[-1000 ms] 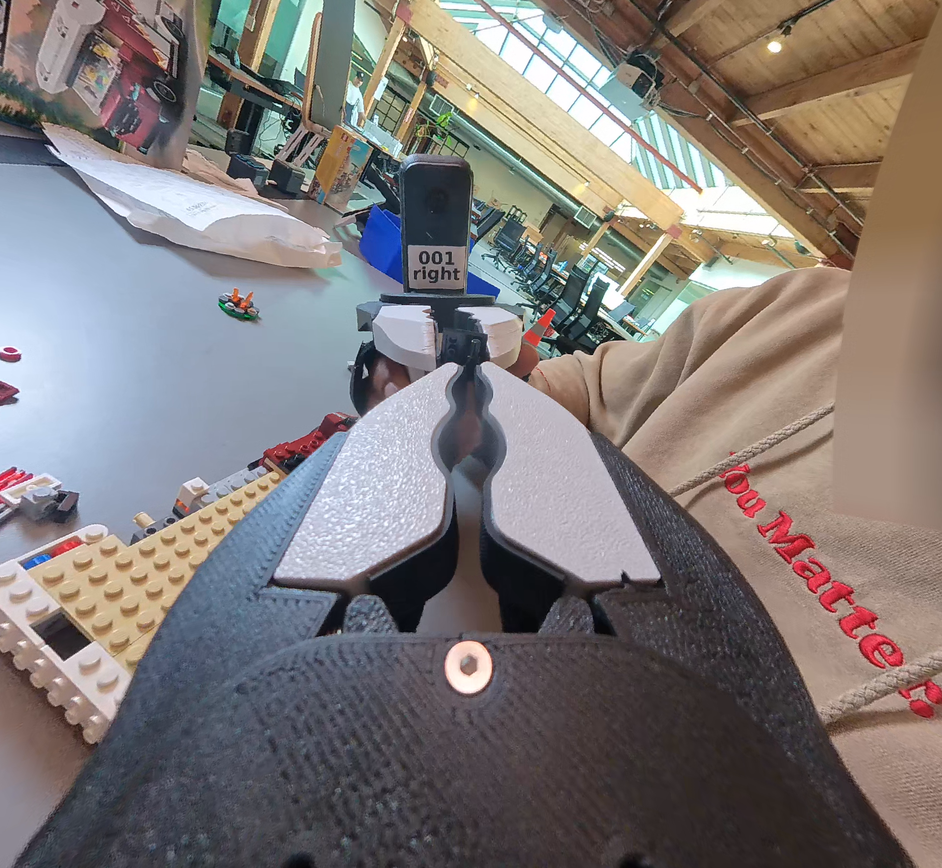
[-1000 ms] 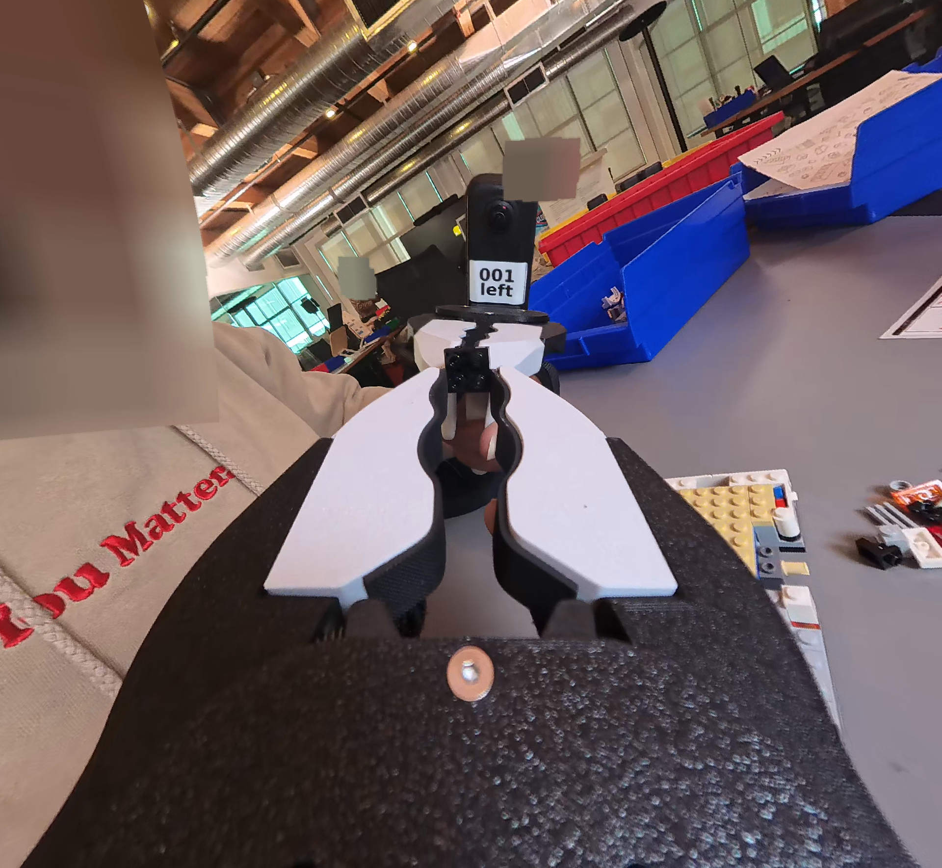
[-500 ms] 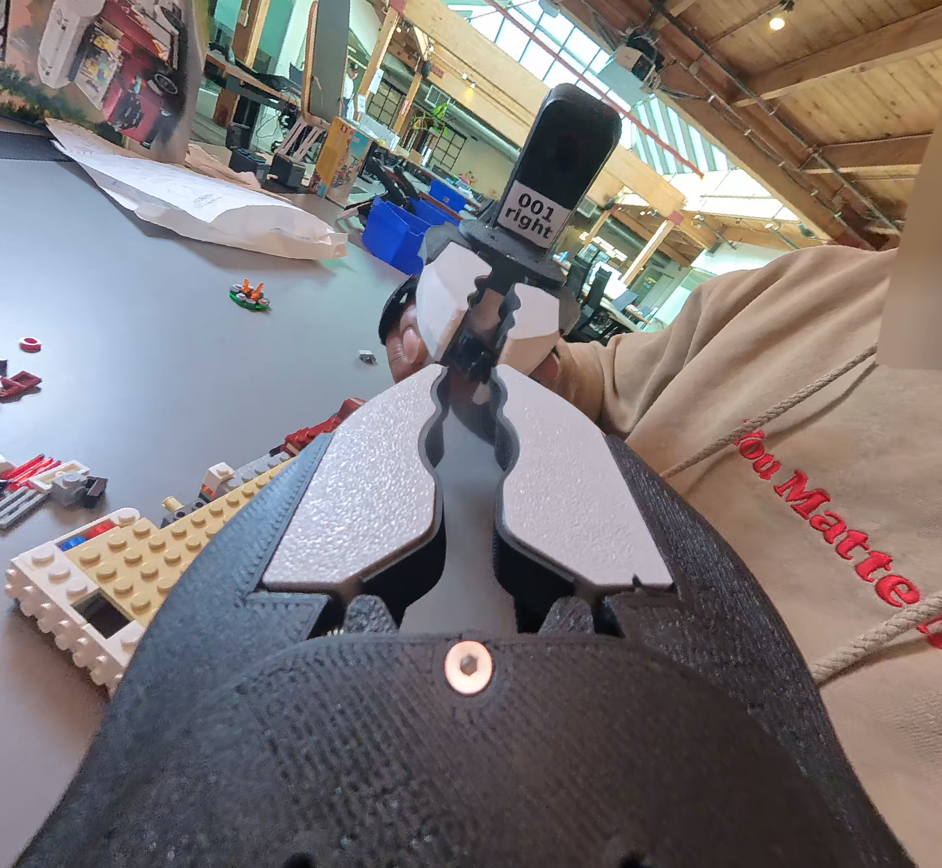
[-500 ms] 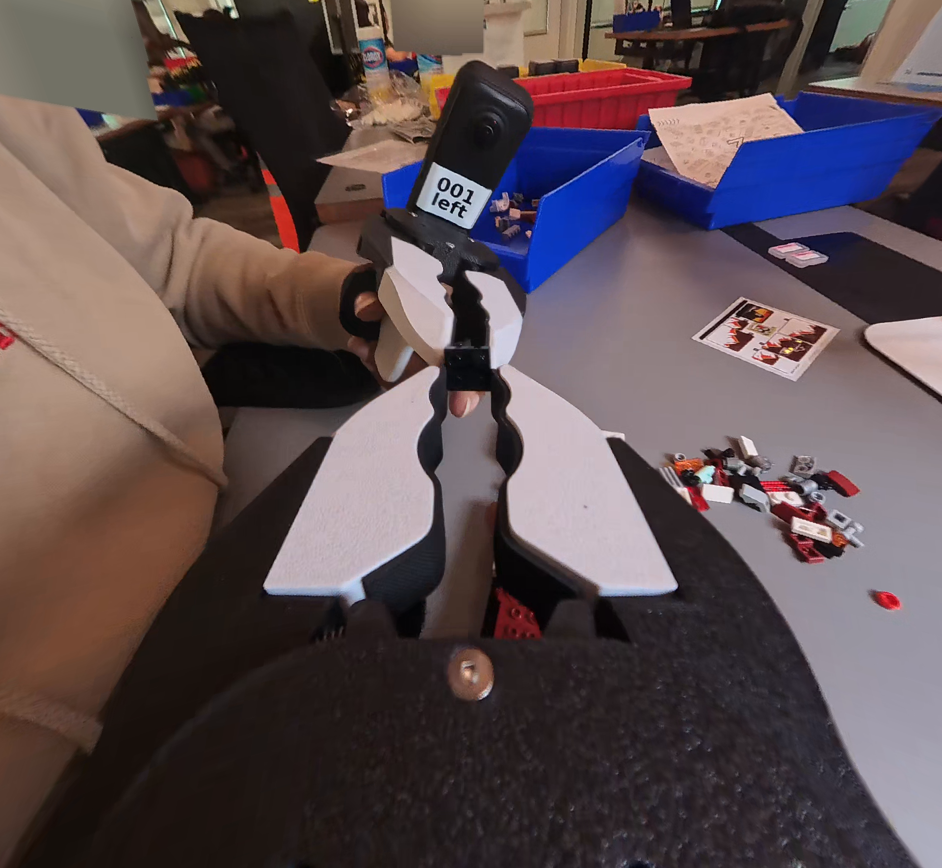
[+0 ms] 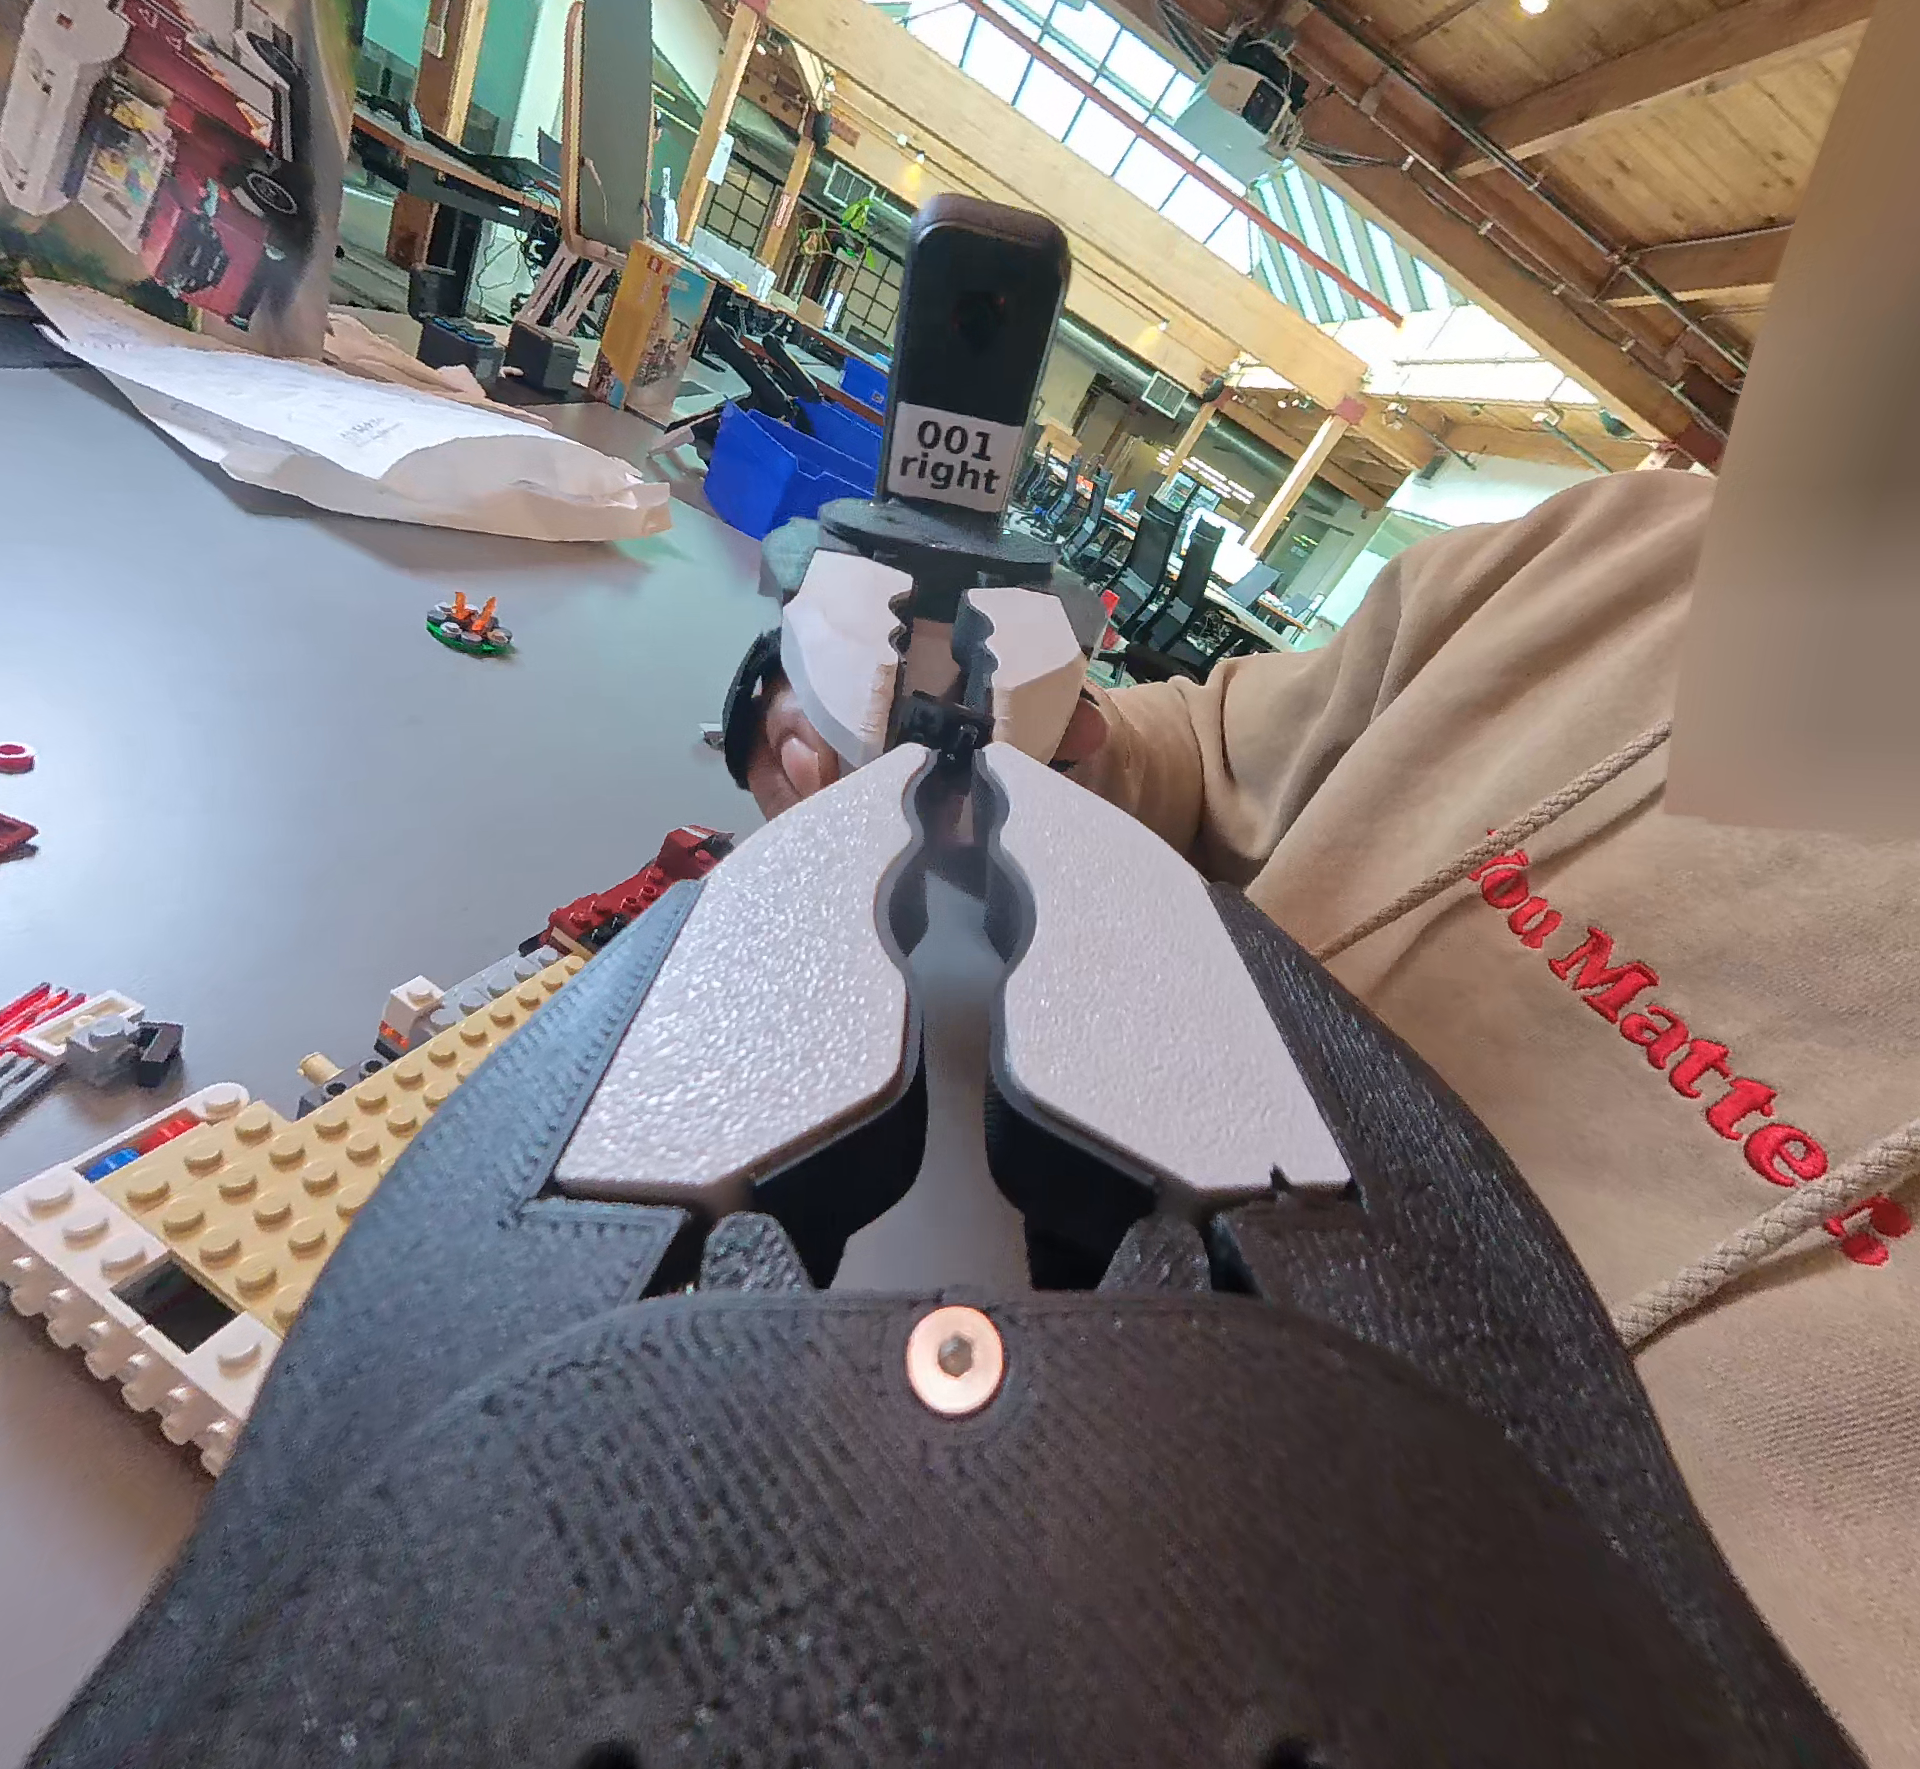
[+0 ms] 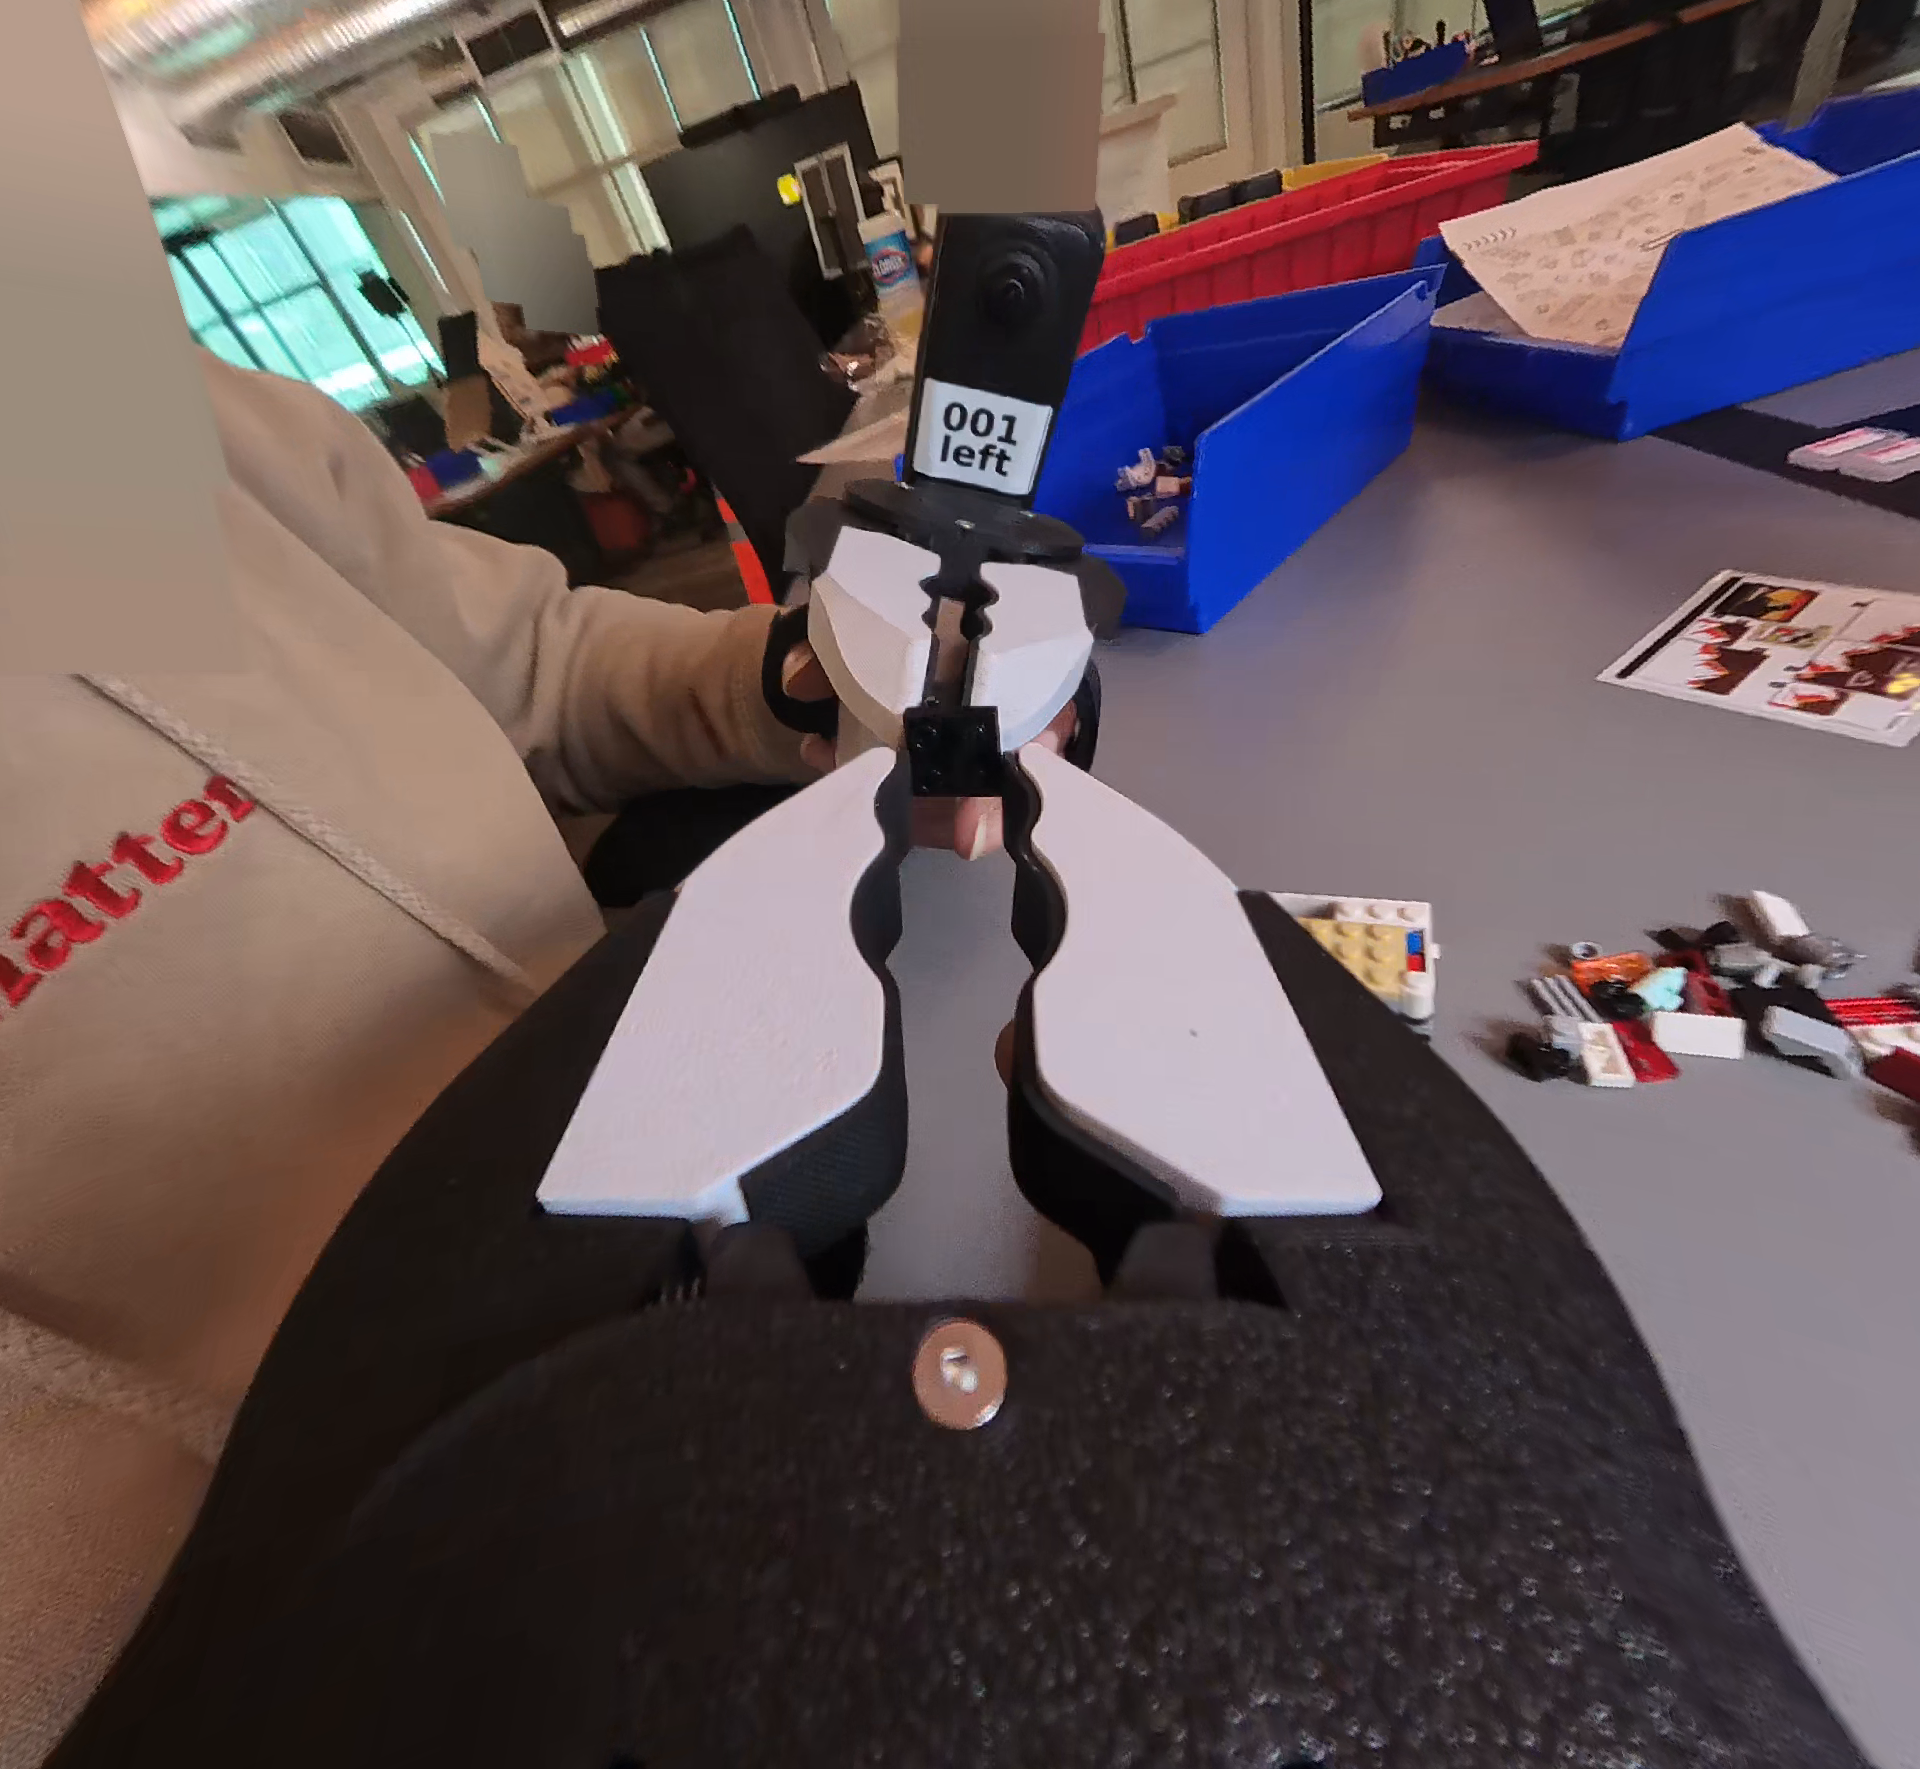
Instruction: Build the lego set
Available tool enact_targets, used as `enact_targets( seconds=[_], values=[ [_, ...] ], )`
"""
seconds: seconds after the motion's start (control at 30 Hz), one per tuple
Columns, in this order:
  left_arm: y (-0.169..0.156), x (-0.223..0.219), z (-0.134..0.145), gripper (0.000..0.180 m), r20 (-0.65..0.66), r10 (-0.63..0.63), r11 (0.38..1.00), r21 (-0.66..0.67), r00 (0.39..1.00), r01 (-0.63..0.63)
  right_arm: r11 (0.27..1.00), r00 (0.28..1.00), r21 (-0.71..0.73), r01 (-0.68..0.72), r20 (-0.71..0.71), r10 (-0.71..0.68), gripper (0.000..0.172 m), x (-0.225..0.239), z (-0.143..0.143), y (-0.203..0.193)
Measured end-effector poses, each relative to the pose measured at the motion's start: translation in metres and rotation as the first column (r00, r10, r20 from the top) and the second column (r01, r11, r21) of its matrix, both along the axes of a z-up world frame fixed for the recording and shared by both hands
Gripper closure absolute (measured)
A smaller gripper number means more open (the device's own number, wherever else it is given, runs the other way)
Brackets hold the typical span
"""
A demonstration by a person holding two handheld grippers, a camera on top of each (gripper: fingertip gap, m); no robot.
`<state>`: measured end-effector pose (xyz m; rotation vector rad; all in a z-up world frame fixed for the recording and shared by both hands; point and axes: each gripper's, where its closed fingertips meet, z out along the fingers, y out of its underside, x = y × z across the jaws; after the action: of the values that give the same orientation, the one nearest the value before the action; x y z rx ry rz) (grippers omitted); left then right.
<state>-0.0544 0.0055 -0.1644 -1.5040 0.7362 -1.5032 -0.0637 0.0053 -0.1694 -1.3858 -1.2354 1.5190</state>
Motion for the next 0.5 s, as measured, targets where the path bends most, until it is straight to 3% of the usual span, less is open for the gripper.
enact_targets(
  seconds=[0.27, 0.5],
  values=[
    [-0.017, 0.006, 0.003, 0.176, -0.078, -0.059, 0.993, 0.098, 0.995, 0.067, 0.981, 0.982, -0.083, -0.173, -0.086, 0.165, 0.152, 0.006, 0.006, -0.015],
    [-0.036, 0.015, 0.000, 0.176, -0.105, -0.154, 0.978, 0.122, 0.982, 0.166, 0.914, 0.923, -0.132, -0.385, -0.086, 0.376, 0.157, 0.016, 0.005, -0.036]
  ],
)
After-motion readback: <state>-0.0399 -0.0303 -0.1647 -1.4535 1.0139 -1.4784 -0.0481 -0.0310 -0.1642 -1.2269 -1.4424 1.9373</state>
